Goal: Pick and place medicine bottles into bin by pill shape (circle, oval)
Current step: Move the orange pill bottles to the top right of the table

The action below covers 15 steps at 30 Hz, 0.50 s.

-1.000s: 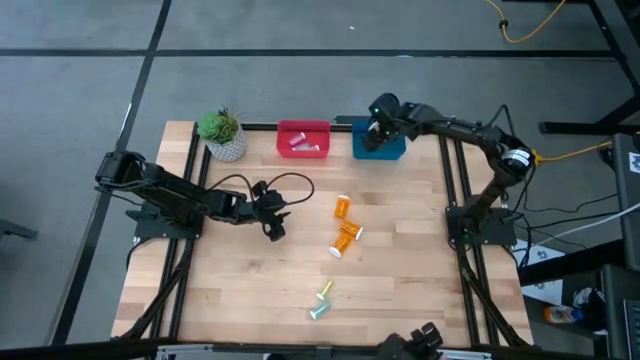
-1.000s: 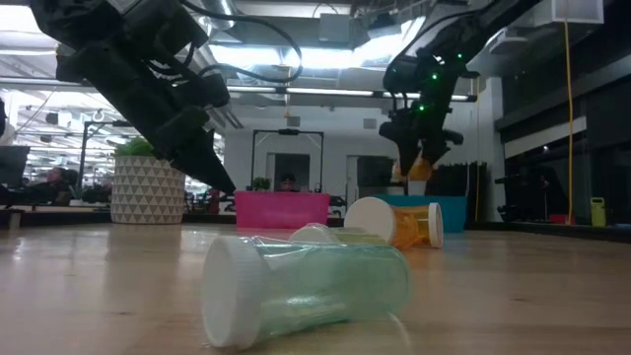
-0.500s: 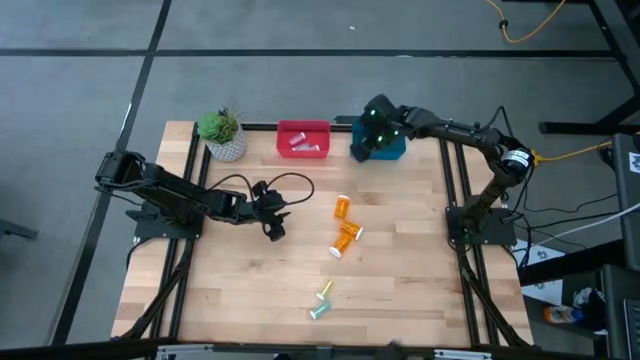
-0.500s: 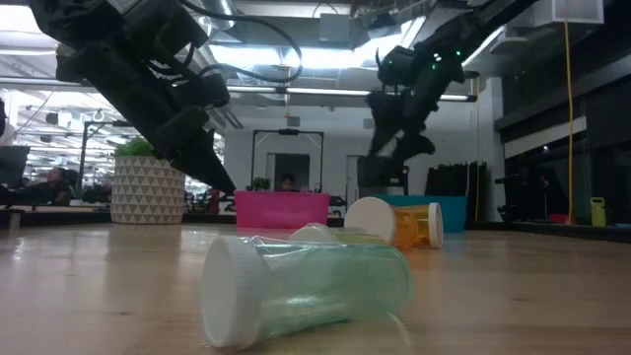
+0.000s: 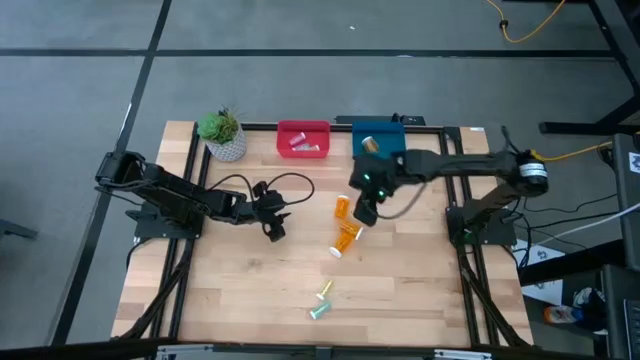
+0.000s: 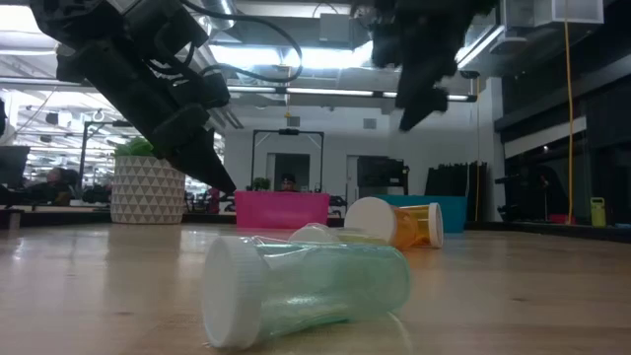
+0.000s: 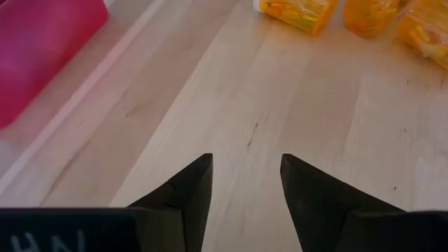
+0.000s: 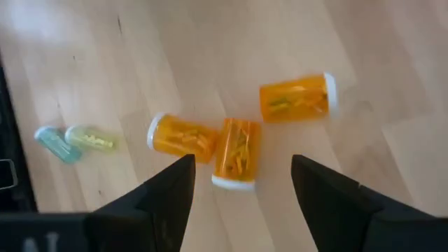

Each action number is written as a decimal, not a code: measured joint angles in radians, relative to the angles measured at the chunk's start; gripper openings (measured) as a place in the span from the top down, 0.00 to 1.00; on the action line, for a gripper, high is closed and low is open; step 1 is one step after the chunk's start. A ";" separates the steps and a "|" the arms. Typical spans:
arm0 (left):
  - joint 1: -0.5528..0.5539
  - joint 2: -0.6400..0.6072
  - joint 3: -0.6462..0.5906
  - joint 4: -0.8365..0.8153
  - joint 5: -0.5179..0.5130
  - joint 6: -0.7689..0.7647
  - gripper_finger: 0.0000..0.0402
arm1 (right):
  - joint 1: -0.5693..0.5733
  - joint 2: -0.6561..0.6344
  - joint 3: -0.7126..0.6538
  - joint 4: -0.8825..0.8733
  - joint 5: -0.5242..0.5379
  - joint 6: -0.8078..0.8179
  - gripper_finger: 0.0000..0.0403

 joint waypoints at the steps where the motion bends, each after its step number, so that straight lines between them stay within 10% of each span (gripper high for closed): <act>1: 0.000 0.000 0.000 0.000 0.002 -0.002 0.59 | 0.026 -0.022 0.000 -0.021 0.042 0.031 0.41; 9: -0.005 0.000 0.000 0.022 0.021 -0.169 0.59 | 0.221 -0.119 0.000 -0.134 0.325 0.227 0.42; 15: -0.015 0.000 0.000 0.019 0.021 -0.189 0.59 | 0.380 -0.079 -0.087 0.193 0.311 0.239 0.42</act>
